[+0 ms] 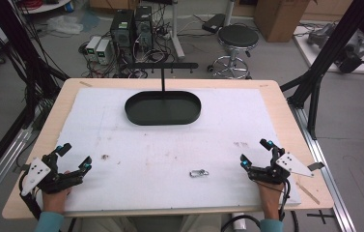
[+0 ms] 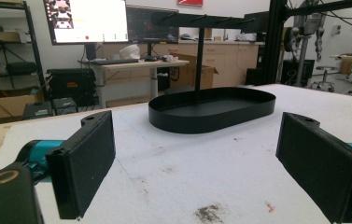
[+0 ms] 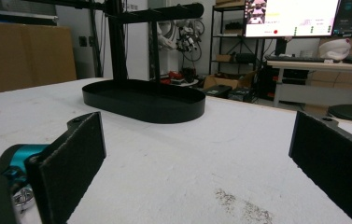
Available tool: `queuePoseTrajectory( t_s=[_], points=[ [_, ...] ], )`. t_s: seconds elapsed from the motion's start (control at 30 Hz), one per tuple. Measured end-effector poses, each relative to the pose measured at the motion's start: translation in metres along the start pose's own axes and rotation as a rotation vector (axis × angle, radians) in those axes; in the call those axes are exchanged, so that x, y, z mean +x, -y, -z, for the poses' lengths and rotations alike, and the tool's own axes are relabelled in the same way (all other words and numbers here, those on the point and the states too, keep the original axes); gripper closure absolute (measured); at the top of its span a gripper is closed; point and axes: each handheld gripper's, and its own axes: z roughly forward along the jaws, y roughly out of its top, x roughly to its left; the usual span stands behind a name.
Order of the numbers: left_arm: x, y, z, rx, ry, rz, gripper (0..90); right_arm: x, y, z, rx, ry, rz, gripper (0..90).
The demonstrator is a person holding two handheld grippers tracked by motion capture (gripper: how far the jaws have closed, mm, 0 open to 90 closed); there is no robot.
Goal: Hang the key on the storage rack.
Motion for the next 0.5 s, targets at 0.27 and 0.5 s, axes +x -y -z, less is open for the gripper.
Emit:
queuePoseTrajectory(
  t_s=[0.27,0.5],
  points=[
    [0.0001,-0.0001,-0.0001,0.002,0.0,0.001,12.1,-0.0004,-0.0001,0.0002,-0.001,0.005,-0.006,3.0],
    [-0.0002,0.0001,0.0003,-0.005,-0.001,-0.002,12.1,0.0004,0.0,0.0007,-0.003,0.011,-0.007,3.0]
  ],
)
